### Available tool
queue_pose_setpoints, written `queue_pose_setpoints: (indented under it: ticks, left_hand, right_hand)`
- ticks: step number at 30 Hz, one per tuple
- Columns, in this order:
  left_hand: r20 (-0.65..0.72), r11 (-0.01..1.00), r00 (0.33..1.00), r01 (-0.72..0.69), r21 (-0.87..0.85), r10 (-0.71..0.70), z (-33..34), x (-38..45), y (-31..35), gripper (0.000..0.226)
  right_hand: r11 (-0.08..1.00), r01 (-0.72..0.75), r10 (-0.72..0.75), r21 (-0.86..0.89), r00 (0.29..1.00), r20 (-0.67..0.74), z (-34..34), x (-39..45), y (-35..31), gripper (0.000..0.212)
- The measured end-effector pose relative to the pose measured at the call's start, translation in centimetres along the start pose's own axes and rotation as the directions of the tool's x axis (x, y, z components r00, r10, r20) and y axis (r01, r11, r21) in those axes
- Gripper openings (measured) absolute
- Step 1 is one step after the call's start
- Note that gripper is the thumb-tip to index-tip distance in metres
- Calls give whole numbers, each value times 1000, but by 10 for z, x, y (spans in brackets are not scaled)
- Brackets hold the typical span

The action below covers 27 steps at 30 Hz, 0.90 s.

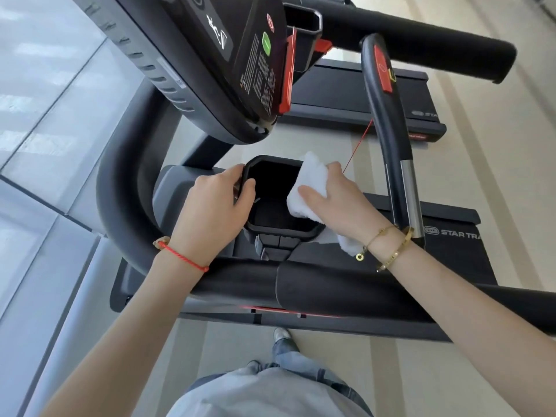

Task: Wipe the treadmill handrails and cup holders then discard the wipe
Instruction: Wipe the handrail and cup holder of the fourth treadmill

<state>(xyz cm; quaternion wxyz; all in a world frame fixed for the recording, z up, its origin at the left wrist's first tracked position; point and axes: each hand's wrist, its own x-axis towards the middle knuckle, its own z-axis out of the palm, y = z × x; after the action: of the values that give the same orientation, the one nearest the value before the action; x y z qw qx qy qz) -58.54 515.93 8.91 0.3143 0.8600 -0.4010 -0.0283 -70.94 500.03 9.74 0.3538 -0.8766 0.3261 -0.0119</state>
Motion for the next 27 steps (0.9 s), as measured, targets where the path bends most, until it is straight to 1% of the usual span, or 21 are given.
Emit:
queue_pose_setpoints:
  ticks: [3,5,8,10,12,14,18,21,22,24,27]
  left_hand:
    - [-10,1000,1000,-12,9,12,0,-1,0,28]
    - [-18,1000,1000,-19,13,19,0,-2,1,27]
    - [-17,1000,1000,-6,13,6,0,-1,2,28]
    - [-16,1000,1000,2,8,-2,0,0,2,27]
    - [-29,1000,1000,7,19,-7,0,0,3,26]
    - [-41,1000,999,7,30,-6,0,0,4,26]
    - [-24,1000,1000,-13,-7,13,-1,1,4,21]
    - [-40,999,999,-32,9,33,-2,-1,4,17]
    - [-29,1000,999,-30,4,30,-2,-1,3,17]
    - [7,1000,1000,-14,-24,14,-4,-1,3,23]
    - [25,1000,1000,-3,-27,4,-5,0,2,31]
  right_hand:
    - [992,107,-104,-66,993,49,-9,16,1,30]
    - [965,211,-199,-155,976,92,-16,29,-2,27]
    - [884,391,-347,-254,916,203,-22,48,-9,22]
    - [838,465,-401,-286,880,256,-22,56,-11,18]
    - [802,507,-436,-315,858,271,-21,62,-12,16]
    - [773,537,-462,-337,841,281,-20,66,-13,16]
    - [703,598,-524,-385,801,289,-13,74,-25,21]
    - [685,617,-557,-387,786,266,-9,75,-30,28]
    - [695,612,-557,-377,790,255,-9,73,-27,28]
    - [749,575,-533,-329,818,214,-13,68,-16,21]
    - [858,449,-431,-249,894,126,-16,57,3,18]
